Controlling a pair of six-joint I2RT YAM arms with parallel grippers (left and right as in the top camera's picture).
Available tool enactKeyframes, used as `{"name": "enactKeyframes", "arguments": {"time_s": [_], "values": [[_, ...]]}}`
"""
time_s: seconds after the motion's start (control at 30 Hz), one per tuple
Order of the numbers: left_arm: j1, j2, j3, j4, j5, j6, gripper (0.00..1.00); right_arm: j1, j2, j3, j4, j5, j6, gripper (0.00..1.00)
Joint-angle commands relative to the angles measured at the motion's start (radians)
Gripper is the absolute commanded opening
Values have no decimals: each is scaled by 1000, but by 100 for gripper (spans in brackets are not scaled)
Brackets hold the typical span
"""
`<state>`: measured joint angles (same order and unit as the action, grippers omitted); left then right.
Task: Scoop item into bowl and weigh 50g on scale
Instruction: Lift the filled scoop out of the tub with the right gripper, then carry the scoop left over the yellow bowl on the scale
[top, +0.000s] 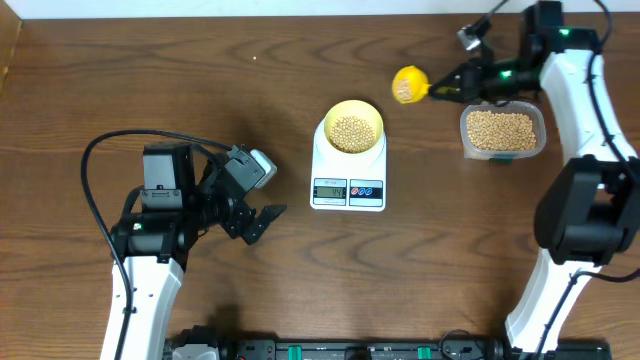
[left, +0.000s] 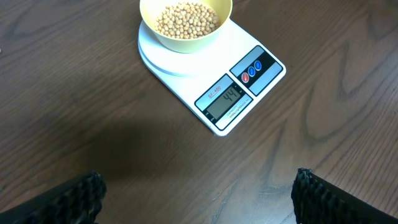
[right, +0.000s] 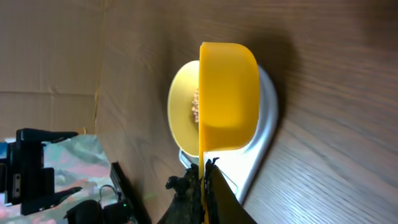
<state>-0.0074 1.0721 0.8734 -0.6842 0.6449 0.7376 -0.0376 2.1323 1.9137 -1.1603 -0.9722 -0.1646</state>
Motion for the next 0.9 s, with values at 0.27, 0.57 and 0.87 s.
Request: {"name": "enactKeyframes", "arguments": {"time_s": [0.27, 0.57, 0.87], "values": [[5, 5, -3, -3, -3, 6, 97, 121, -34, 3, 104, -22, 82, 1], [5, 5, -3, -3, -3, 6, 97, 188, -34, 78, 102, 162, 92, 1], [4, 5, -3, -3, -3, 6, 98, 235, -34, 185, -37, 319, 29, 1]]}}
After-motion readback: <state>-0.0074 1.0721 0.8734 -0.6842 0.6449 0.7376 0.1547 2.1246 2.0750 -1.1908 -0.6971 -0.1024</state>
